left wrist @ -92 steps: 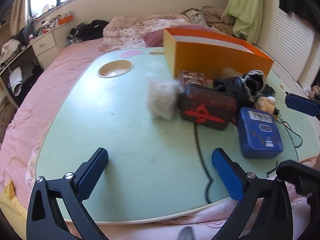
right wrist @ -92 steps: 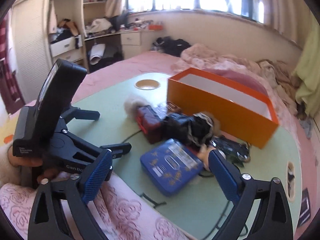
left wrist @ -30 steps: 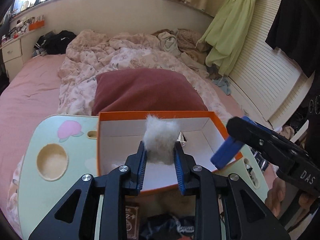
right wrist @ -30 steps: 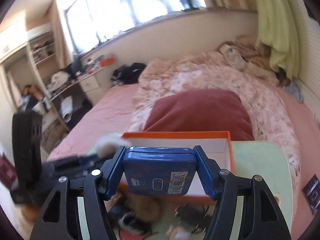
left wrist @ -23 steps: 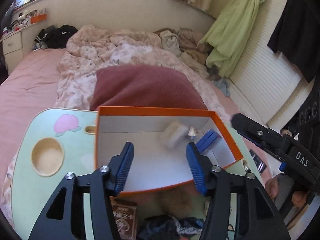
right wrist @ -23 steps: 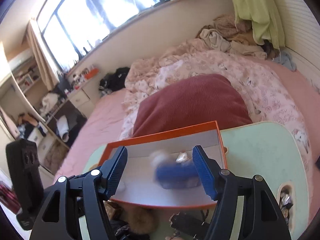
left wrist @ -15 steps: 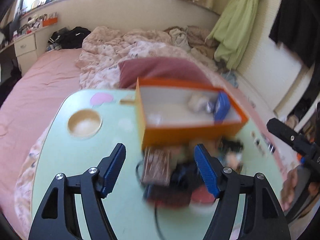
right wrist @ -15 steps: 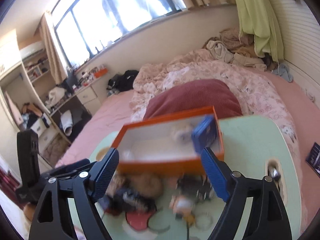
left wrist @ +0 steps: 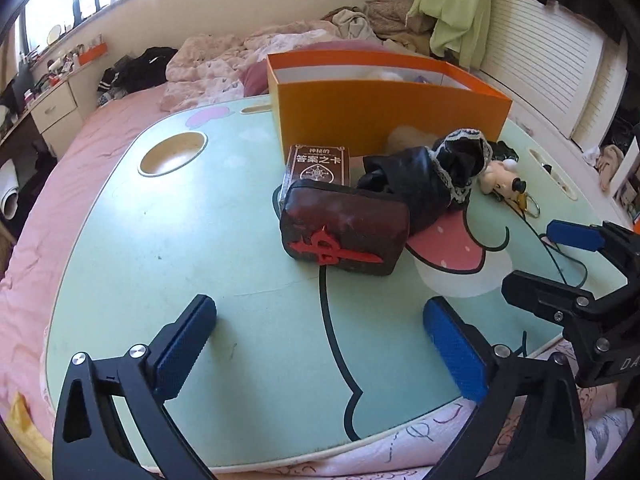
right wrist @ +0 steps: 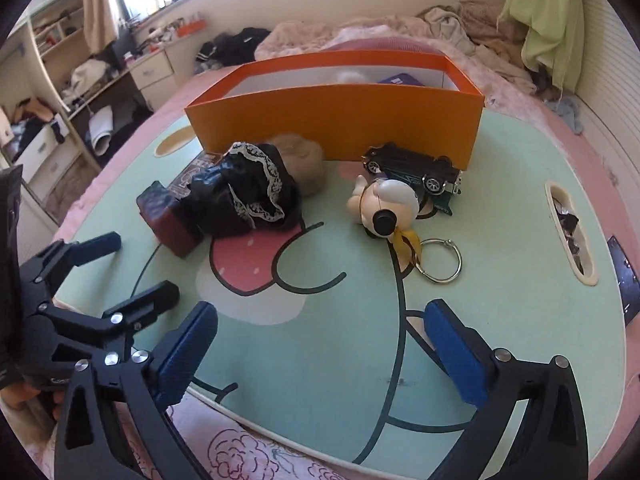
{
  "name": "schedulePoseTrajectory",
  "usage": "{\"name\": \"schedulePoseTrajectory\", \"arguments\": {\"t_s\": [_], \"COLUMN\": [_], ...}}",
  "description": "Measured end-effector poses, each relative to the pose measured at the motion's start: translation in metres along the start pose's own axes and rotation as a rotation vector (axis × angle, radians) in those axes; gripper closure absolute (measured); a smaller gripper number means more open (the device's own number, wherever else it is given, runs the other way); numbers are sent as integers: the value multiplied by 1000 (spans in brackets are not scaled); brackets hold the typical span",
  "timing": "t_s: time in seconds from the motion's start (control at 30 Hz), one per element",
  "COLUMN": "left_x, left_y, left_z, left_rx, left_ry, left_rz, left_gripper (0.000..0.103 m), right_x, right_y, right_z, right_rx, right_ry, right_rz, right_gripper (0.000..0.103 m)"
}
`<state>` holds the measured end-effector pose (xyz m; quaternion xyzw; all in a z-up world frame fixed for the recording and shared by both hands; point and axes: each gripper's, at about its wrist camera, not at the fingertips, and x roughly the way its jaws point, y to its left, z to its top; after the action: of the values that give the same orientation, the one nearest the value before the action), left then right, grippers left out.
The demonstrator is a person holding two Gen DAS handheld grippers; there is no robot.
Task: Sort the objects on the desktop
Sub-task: 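Withdraw both grippers from the orange box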
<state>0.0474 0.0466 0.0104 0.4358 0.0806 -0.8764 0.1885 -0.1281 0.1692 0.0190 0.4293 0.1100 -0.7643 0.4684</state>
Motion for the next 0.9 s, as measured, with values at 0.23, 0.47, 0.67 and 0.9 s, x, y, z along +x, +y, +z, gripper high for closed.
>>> {"name": "schedulePoseTrajectory", "arguments": {"t_s": [0.23, 0.47, 0.67, 0.9], "left_x": [0, 0, 1, 3], "left_y": [0, 1, 1, 0], "left_z": [-3, -2, -2, 0], "left_rx": [0, -2, -2, -4], "left_ry": [-2, -1, -2, -2], "left_rz": [-1, -1, 0, -1], "left_gripper": [0, 0, 0, 0], "right_x": [-1, 0, -1, -20], "right_y": [-2, 0, 0, -45], "right_z": [-1, -1, 0, -7], "right_rx": [-3, -1, 4, 232], "right_ry": [2, 0, -4, -141], "right_rz": [-8, -10, -8, 134], "right_gripper": [0, 0, 0, 16]}}
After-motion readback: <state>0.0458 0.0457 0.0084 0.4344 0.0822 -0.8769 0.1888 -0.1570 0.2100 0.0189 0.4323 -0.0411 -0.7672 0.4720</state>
